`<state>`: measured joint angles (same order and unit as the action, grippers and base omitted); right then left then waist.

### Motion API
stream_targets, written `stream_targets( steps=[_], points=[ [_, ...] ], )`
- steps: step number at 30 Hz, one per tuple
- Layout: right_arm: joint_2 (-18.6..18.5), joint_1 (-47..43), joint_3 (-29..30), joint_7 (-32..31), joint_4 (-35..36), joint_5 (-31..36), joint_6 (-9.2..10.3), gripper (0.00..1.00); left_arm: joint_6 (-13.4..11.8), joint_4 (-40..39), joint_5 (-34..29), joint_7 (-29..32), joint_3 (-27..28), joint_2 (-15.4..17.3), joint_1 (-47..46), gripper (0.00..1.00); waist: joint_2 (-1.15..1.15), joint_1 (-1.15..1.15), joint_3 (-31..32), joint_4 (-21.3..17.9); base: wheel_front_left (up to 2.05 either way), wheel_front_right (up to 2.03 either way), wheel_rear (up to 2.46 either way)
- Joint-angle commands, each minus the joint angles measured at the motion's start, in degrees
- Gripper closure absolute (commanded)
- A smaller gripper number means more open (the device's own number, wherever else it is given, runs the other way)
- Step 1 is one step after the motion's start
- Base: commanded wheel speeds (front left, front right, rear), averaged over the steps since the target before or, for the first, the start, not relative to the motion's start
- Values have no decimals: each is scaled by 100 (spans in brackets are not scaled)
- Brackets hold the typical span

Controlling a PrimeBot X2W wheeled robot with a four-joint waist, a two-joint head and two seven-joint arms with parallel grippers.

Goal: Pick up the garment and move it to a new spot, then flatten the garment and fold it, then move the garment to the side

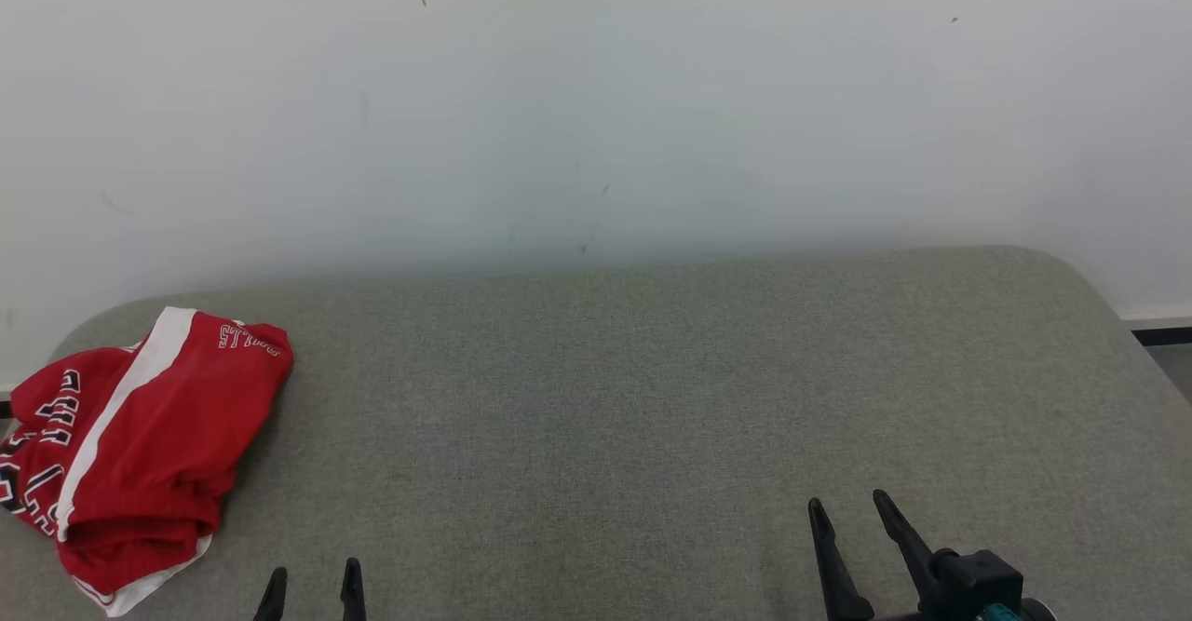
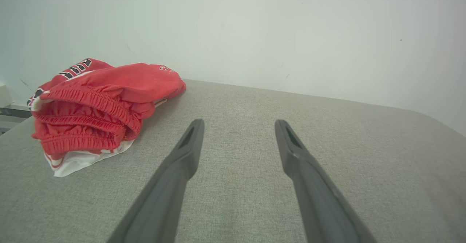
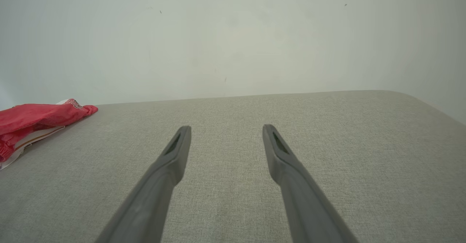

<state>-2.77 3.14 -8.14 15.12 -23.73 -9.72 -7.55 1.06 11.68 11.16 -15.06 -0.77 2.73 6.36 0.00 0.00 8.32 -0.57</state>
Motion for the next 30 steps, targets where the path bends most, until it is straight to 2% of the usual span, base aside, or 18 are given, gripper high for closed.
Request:
stream_targets(
  steps=[1,10,16,22,30],
  points=[
    [-19,-41,-8,6,-9,9,12,0,4,-7,5,-18,13,29,46,0,0,0,-7,1,0,0,0],
    [-19,-46,6,6,11,-17,12,0,5,-2,62,-18,26,28,-13,0,0,0,-49,40,0,0,0],
    [-18,-76,69,5,66,-1,12,0,20,-19,44,-17,84,28,-113,0,0,0,-114,209,0,0,0],
    [-17,-98,106,5,99,-26,12,0,13,-123,-61,-14,205,29,-132,0,0,0,-166,616,0,0,0],
    [-17,-168,99,6,142,-150,12,0,66,-180,-261,-13,503,31,-29,0,0,0,-142,1407,0,0,0]
  ],
)
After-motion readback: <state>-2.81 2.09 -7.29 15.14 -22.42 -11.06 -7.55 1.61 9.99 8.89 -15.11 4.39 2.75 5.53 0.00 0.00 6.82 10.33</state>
